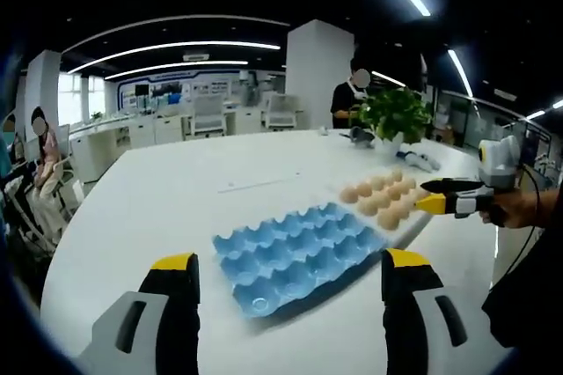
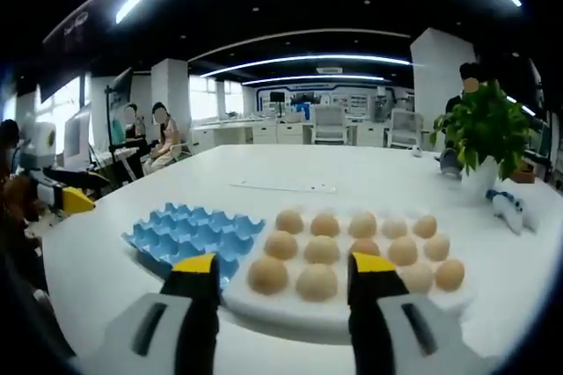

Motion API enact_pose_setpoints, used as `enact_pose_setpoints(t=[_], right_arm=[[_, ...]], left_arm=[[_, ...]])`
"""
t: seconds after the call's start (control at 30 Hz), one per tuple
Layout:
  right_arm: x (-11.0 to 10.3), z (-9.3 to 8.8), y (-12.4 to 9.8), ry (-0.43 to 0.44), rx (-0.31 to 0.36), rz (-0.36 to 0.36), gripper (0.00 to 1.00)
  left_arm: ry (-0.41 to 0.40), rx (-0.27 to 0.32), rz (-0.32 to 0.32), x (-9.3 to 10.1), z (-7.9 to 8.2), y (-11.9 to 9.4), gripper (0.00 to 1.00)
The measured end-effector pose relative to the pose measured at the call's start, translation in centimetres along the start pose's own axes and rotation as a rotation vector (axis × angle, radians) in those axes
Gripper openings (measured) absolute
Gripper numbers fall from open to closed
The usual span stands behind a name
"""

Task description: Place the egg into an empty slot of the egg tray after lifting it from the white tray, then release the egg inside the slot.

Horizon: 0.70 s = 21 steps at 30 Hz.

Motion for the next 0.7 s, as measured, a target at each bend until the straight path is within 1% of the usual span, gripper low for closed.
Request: enact_pose_setpoints(t=[0.3,0.4,0.47,0.57,0.7], right_arm=[[-0.03,-0.06,0.07,-0.003,-0.003,0.002,0.59],[-0.07,-0.1,0.03,0.001,-0.003,0.003,0.58],[-0.08,-0.17,0.01,0.001,-0.006,0.003,0.58],[-0.14,-0.17,-0.02,0.005,-0.005,0.003,0.58],[-0.07,0.07,-0.05,0.017,0.013,-0.004,0.57]], left_arm=[[0.001,0.003,0.0,-0.04,0.11,0.09,0.85],[-0.007,-0.003,-0.015,0.2,0.05,0.1,0.82],[-0.006,-0.005,-0.018,0.32,0.04,0.11,0.83],[0.0,0.0,-0.01,0.31,0.11,0.14,0.85],[-0.004,0.011,0.007,0.01,0.3,0.08,0.86]])
Point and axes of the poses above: the point that each gripper's makers call its tool centre point, and the gripper's own axes: y roughly forward along the fingers, x roughly to its right, z roughly out of its top, the point moved 7 cm from there along -y, roughly backward along the fingers, and after that the axes turned 12 degrees about x, right-handed, at the moved point
